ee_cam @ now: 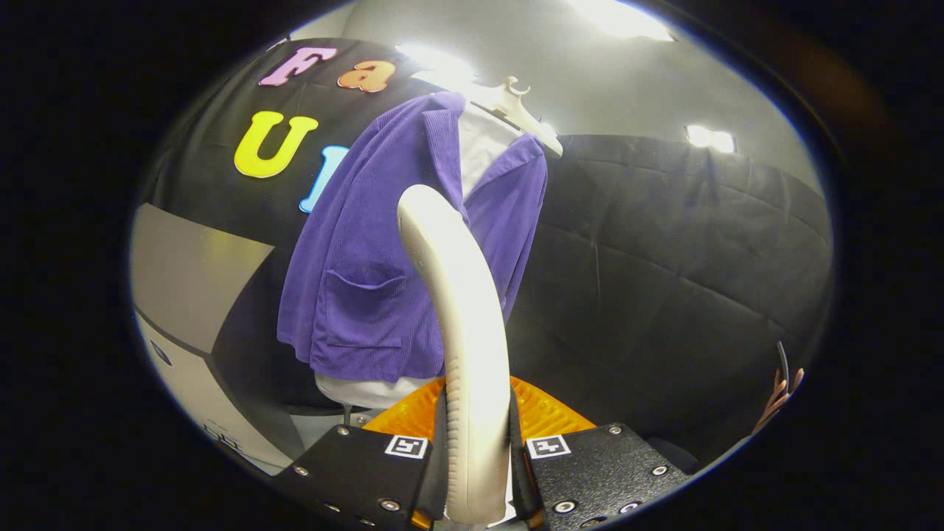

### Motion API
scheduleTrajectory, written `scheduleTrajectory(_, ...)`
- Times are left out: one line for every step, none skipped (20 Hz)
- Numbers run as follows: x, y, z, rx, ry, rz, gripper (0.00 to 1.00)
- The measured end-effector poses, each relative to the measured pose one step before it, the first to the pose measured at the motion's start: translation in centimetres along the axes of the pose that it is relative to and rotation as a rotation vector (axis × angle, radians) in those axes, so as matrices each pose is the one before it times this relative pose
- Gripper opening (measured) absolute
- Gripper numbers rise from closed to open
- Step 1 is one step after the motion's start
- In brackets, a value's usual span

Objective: Iron the clothes twice with a garment steamer, once on the left side and once on the right side.

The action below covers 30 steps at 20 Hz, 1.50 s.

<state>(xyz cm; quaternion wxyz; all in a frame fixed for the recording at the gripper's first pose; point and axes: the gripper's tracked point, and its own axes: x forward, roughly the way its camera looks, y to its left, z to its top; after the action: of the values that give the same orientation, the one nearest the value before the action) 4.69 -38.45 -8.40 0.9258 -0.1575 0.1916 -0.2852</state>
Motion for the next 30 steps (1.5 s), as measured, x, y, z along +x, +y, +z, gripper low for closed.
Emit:
scheduleTrajectory(-0.358, -0.389, 0.354, 0.00527, -0.01339, 0.01052, 0.34)
scheduleTrajectory(-0.273, -0.462, 0.297, 0.00476, -0.01225, 0.01042, 0.34)
scheduleTrajectory(-0.129, -0.481, 0.298, 0.00244, -0.00813, 0.00341, 0.34)
scheduleTrajectory(0.057, -0.601, 0.232, 0.00340, -0.00579, 0.00179, 0.34)
scheduleTrajectory(0.122, -0.504, 0.458, 0.00778, -0.00839, 0.00498, 0.34)
scheduleTrajectory(0.151, -0.569, 0.541, 0.01084, -0.00880, 0.00412, 0.34)
scheduleTrajectory(0.223, -0.619, 0.767, 0.01087, -0.01210, 0.00067, 0.34)
scheduleTrajectory(0.261, -0.747, 0.751, 0.00866, -0.01819, -0.00335, 0.34)
scheduleTrajectory(0.224, -0.863, 1.064, 0.00922, -0.02216, -0.00691, 0.34)
scheduleTrajectory(0.306, -0.696, 0.951, 0.01194, -0.02181, -0.00646, 0.34)
scheduleTrajectory(0.246, -0.678, 1.093, 0.01316, -0.01887, -0.00584, 0.34)
scheduleTrajectory(0.421, -0.649, 1.046, 0.01440, -0.01657, -0.01046, 0.34)
scheduleTrajectory(0.685, -0.673, 0.803, 0.01487, -0.01092, -0.01269, 0.34)
scheduleTrajectory(0.572, -0.489, 0.611, 0.01350, -0.00010, -0.01156, 0.34)
scheduleTrajectory(0.618, -0.434, 0.578, 0.01120, 0.00151, -0.01097, 0.34)
scheduleTrajectory(0.777, -0.372, 0.602, 0.00955, -0.00294, -0.01025, 0.34)
scheduleTrajectory(0.731, -0.360, 0.590, 0.01054, -0.00429, -0.01556, 0.34)
scheduleTrajectory(0.785, -0.187, 0.569, 0.01519, -0.00619, -0.01525, 0.34)
scheduleTrajectory(0.953, 0.104, 0.565, 0.01571, -0.00572, -0.00802, 0.34)
scheduleTrajectory(0.888, 0.288, 0.383, 0.00539, -0.00547, -0.00712, 0.34)
scheduleTrajectory(0.893, 0.134, 0.117, -0.00709, -0.00134, -0.01305, 0.34)
scheduleTrajectory(1.050, -0.049, -0.059, -0.01080, 0.00173, -0.01704, 0.34)
scheduleTrajectory(0.874, 0.202, -0.074, -0.01022, 0.00805, -0.01188, 0.34)
scheduleTrajectory(0.758, 0.214, -0.095, -0.00395, 0.00436, -0.01631, 0.34)
scheduleTrajectory(0.607, -0.113, 0.093, -0.00151, 0.00004, -0.02258, 0.34)
scheduleTrajectory(0.484, -0.205, 0.007, 0.00007, -0.00108, -0.01977, 0.34)
scheduleTrajectory(0.479, -0.028, 0.158, 0.00298, 0.00294, -0.01594, 0.34)
scheduleTrajectory(0.498, -0.126, 0.199, -0.00077, -0.00085, -0.02464, 0.34)
scheduleTrajectory(0.226, -0.163, 0.335, -0.00831, -0.00509, -0.02461, 0.34)
scheduleTrajectory(0.267, 0.087, 0.556, -0.00576, -0.01134, -0.01752, 0.34)
